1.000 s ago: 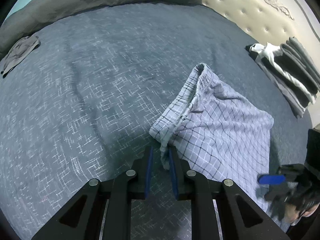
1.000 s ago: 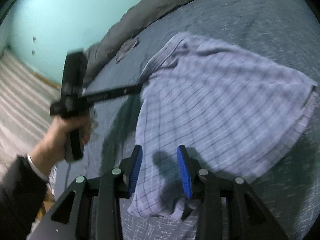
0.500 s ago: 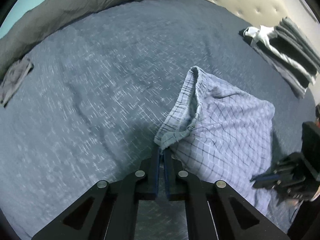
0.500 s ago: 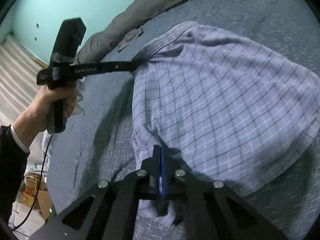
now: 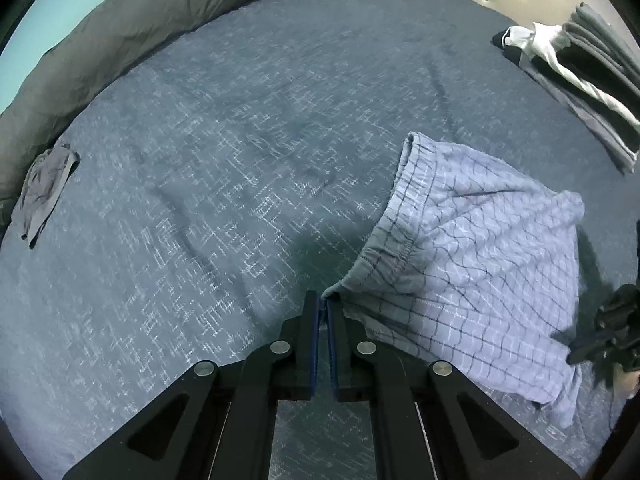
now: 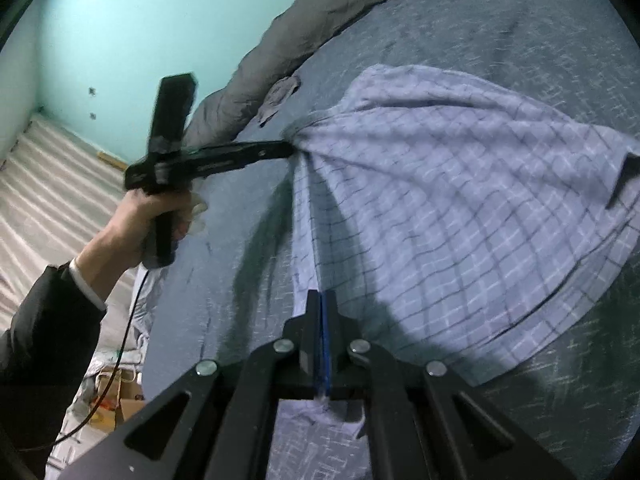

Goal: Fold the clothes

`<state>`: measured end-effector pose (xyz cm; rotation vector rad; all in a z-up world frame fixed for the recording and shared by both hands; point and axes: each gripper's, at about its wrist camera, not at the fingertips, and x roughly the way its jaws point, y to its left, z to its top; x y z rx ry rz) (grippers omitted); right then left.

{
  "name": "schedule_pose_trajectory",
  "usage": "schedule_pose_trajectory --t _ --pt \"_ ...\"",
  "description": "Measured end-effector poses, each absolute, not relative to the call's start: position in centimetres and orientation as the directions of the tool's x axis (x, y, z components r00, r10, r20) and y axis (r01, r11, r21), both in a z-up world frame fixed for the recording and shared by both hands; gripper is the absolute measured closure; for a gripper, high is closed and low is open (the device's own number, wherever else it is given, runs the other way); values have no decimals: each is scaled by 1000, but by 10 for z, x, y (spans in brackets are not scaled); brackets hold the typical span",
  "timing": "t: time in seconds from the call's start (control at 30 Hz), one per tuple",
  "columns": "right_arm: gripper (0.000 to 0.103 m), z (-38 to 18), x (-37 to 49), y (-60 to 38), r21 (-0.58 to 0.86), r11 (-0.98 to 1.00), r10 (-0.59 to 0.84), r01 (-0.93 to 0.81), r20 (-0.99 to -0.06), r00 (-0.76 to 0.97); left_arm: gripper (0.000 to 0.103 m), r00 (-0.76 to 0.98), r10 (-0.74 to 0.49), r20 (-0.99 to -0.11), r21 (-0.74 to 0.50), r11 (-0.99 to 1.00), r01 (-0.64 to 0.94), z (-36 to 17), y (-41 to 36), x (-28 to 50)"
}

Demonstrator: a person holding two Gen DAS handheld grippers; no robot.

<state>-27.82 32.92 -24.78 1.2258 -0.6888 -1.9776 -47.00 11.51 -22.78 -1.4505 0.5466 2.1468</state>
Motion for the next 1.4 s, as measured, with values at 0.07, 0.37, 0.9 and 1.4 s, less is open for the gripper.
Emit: schedule_pose_trajectory --t 0.07,0.37,0.9,1.4 --pt "102 -247 -275 328 739 -610 -789 285 -535 -303 97 -327 155 -932 66 -816 -575 -226 111 -472" --pt "103 -251 -271 334 752 -606 -789 261 -527 -315 96 -256 424 -869 -289 -853 -434 -220 72 -445" --pt "102 -252 -273 345 762 -597 -794 250 -518 -319 84 -253 371 -893 -253 -882 -399 -264 88 -443" --pt "102 -249 -269 349 771 -583 -805 255 -505 -312 103 -323 237 -916 -70 -888 -455 -230 84 -463"
